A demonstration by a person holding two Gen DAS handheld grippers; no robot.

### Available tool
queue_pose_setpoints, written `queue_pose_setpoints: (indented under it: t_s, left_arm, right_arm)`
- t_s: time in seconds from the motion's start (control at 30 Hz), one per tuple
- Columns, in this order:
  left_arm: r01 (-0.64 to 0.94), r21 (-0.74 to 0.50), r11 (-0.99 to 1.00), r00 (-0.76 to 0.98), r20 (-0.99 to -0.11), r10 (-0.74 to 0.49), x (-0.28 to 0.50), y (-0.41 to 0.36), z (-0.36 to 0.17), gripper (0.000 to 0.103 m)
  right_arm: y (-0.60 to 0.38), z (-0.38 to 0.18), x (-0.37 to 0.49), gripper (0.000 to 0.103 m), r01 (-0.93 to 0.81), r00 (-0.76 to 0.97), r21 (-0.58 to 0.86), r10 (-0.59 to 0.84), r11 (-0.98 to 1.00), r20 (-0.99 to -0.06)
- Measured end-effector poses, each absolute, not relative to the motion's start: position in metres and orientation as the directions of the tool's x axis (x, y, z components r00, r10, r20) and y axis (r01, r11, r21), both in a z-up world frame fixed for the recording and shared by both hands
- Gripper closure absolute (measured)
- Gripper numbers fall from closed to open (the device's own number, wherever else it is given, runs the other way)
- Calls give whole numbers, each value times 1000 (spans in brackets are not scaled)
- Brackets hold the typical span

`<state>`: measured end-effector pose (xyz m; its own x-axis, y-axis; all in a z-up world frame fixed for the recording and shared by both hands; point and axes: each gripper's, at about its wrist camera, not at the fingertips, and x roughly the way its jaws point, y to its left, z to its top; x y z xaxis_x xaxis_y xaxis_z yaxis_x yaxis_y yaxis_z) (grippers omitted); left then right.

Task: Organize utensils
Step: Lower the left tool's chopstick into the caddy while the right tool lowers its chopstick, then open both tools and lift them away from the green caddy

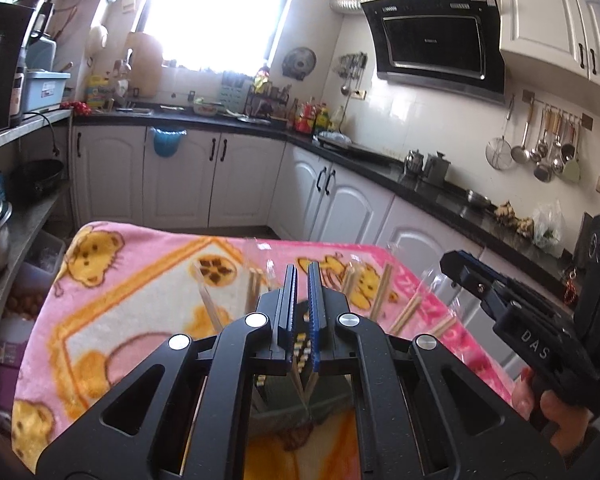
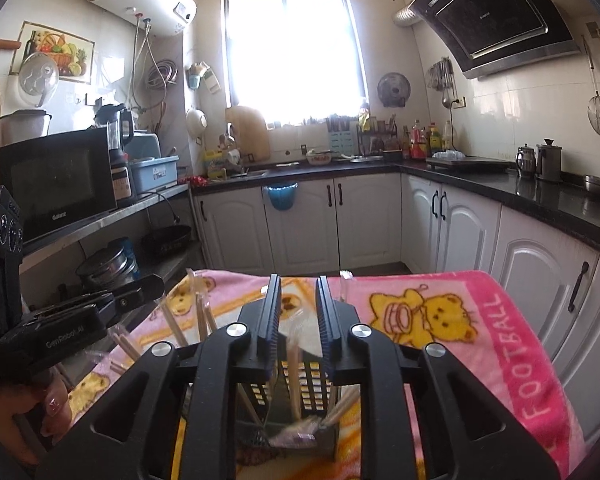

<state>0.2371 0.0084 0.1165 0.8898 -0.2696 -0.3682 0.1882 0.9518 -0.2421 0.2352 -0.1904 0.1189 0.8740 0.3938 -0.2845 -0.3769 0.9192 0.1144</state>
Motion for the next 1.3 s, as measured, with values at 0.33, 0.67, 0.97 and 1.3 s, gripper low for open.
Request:
queue_pose_setpoints:
  t_s: [0.33, 0.67, 0.97, 1.3]
  left_arm:
    - [201, -242, 949, 881, -379, -283, 206, 9, 116, 63]
    - [191, -260, 946, 865, -411, -288, 172, 13, 103, 28]
    - [148, -287, 946, 830, -485, -276, 158, 15, 63, 11]
    - [80, -286, 955, 823, -522, -225, 143, 16, 19, 11]
  right_arm:
    - [-205, 115, 206, 63, -388, 854, 137, 411, 912, -318]
    - [-213, 100, 169, 48, -401, 838, 131, 421, 907, -348]
    - [-215, 65, 150, 32, -391, 810, 127, 407, 911, -422]
    - [-215, 27, 131, 21, -359, 808, 101, 363, 928, -464]
